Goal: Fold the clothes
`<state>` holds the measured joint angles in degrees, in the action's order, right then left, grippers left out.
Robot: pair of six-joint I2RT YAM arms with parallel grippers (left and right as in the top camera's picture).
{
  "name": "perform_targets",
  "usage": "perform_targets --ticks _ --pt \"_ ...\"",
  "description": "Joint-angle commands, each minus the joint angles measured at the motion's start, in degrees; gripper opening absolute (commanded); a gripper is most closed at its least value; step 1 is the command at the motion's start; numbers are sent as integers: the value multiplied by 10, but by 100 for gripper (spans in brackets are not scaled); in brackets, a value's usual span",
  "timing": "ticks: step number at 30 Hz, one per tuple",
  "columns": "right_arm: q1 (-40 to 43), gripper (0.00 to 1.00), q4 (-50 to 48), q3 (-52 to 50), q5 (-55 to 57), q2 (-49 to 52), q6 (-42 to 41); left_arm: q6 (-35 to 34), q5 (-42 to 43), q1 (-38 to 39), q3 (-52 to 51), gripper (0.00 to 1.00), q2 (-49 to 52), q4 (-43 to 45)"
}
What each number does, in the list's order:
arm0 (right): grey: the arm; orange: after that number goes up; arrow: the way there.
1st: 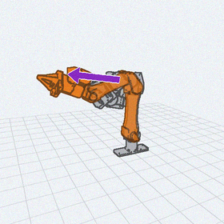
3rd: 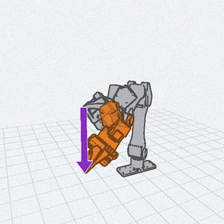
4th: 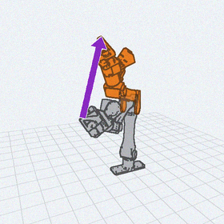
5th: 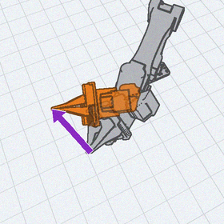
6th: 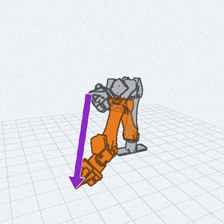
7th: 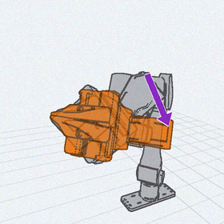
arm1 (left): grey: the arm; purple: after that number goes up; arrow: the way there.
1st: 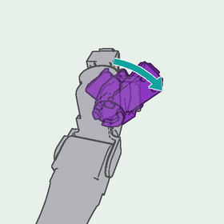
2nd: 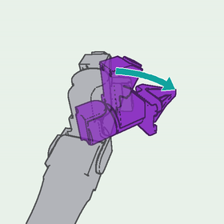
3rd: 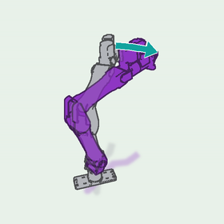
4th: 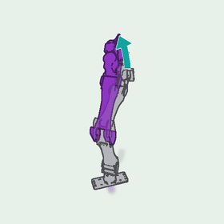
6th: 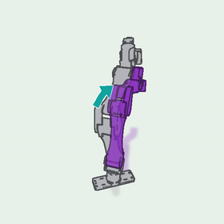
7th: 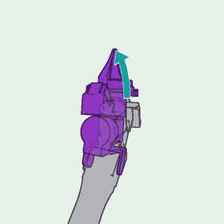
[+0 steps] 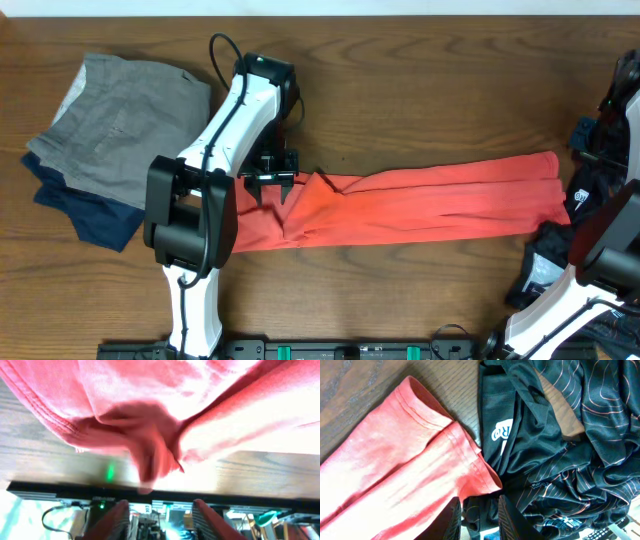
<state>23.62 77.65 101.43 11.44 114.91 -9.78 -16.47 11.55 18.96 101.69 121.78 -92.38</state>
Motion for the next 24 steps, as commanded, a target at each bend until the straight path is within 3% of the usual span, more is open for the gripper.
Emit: perform_targets --ticks 1,16,19,24 --pt "7 24 2 -4 4 5 2 1 -9 -1 -1 44 -11 -40" --pt "14 29 -24 -49 -35 5 32 -21 -11 -2 -29 43 -11 89" --pt "29 32 -48 -79 -36 5 33 -26 -11 -3 -58 42 -11 93" --pt "59 40 -102 -118 -103 5 99 -35 -11 -2 -130 42 -11 140"
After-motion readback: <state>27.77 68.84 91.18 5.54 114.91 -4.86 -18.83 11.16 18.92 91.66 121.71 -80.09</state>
